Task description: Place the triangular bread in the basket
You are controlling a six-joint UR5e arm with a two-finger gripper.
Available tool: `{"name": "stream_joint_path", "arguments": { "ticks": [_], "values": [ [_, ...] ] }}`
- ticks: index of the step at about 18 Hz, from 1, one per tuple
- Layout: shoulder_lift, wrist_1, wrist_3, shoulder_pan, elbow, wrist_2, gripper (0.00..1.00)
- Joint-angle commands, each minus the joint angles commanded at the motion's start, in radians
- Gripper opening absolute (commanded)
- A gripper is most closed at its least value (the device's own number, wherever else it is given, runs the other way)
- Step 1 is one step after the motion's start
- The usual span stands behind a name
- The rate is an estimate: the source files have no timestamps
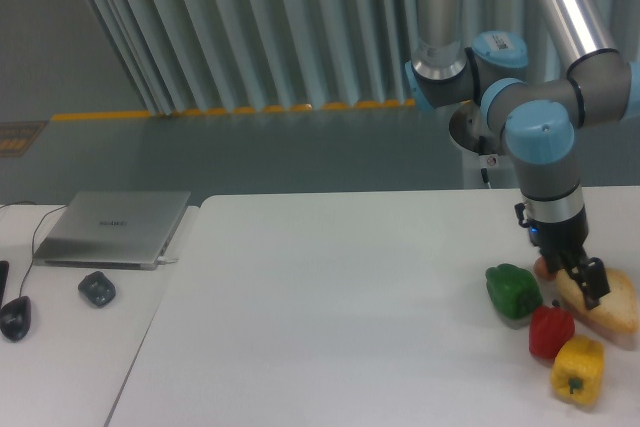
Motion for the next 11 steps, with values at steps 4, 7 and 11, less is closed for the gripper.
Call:
{"name": "stream_joint_path", "arguments": {
  "ticks": [4, 7, 11],
  "values": [
    [-0.032, 0.002, -0.011, 0.063, 0.028, -0.026, 1.00],
    [-0.074, 0.002, -0.011, 0.084, 0.025, -0.040, 1.00],
    [-0.104, 0.002, -0.012, 0.087, 0.025, -0.055, 1.00]
  ]
}}
